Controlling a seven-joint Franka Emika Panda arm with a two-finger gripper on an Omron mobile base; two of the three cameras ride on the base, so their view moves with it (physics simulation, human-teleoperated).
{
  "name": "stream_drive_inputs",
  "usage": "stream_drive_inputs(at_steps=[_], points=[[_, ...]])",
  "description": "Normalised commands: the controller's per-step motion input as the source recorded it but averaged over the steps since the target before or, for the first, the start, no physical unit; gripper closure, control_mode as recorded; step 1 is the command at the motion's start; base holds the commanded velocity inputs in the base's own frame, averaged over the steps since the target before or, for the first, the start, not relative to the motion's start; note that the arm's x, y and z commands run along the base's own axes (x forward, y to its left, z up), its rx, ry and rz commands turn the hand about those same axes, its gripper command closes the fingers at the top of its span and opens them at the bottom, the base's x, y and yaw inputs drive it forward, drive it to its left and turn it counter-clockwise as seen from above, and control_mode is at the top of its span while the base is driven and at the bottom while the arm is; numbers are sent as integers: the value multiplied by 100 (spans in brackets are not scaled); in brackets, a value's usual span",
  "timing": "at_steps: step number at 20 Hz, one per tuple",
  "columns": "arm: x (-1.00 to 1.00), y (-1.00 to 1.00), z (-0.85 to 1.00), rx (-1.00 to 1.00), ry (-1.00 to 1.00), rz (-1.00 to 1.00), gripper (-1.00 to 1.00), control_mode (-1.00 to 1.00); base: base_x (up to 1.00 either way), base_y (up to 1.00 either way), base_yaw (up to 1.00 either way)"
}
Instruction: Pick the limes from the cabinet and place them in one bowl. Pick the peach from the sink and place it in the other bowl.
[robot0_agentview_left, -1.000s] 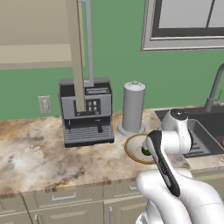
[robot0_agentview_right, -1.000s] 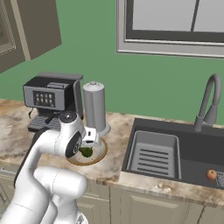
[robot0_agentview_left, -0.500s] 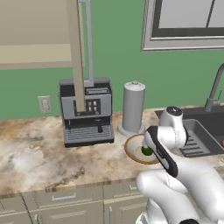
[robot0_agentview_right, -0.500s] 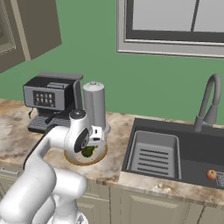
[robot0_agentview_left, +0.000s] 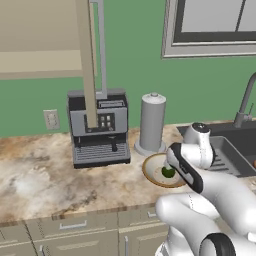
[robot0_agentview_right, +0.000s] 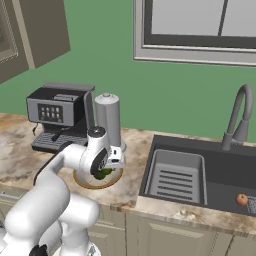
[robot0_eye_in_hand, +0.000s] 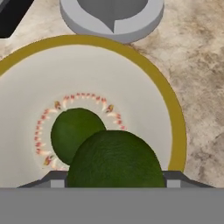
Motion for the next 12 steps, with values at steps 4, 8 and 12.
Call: stream_drive_inputs(at_steps=[4,8,12], points=[[0,1,-34,1,-7,1,-100,-100,0,0,0],[0,3,-18,1,-10,1,-100,-100,0,0,0],[0,2,-14,2,-7,0,-100,-100,0,0,0]])
